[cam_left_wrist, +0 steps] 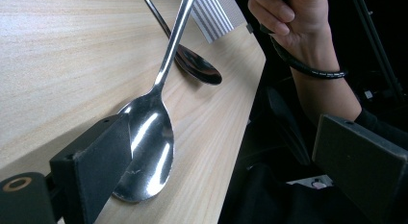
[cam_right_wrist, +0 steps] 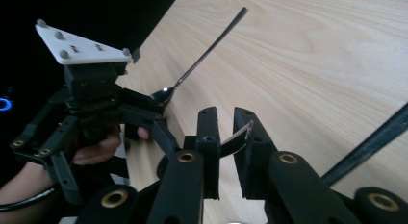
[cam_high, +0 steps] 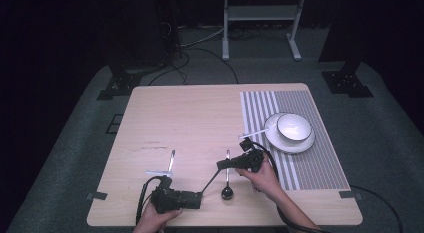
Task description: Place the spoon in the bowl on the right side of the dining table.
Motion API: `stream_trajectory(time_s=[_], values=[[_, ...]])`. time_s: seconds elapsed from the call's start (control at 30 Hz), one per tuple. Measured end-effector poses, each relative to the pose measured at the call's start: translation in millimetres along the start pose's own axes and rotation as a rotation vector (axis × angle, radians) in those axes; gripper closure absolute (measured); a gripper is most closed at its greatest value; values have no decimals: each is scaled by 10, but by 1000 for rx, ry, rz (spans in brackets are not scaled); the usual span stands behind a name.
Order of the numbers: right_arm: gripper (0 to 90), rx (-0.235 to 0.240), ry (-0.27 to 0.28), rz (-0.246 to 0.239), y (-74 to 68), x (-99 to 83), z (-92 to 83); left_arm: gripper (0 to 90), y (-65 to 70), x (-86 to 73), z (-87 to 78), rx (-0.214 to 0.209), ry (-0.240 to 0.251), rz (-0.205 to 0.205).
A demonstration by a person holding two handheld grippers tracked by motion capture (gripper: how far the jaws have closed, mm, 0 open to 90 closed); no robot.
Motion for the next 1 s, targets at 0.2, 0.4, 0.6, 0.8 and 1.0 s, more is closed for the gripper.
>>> stream_trajectory(time_s=[0.2,0.4,0.6,0.8,1.0], values=[[884,76,-13,38,-69,61,-12,51,17,16,-24,-8,10,12],[886,88,-24,47,-90,127,-4,51,53,68,-111,-7,48,37],[886,80,-27,47,-78,180,-18,51,70,95,-180,0,68,43],[887,67,-20,44,-53,245,-81,51,79,111,-211,5,77,52],[887,61,-11,47,-37,289,-141,51,65,114,-232,12,82,54]])
Point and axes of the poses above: each handheld gripper's, and its own axes: z roughly forward along the jaws, x roughly out of its top, y roughly to its right, the point moved 6 cm from there along z, roughly forward along the jaws, and after that the axes turned 15 degrees about z, right-handed, at the moved point
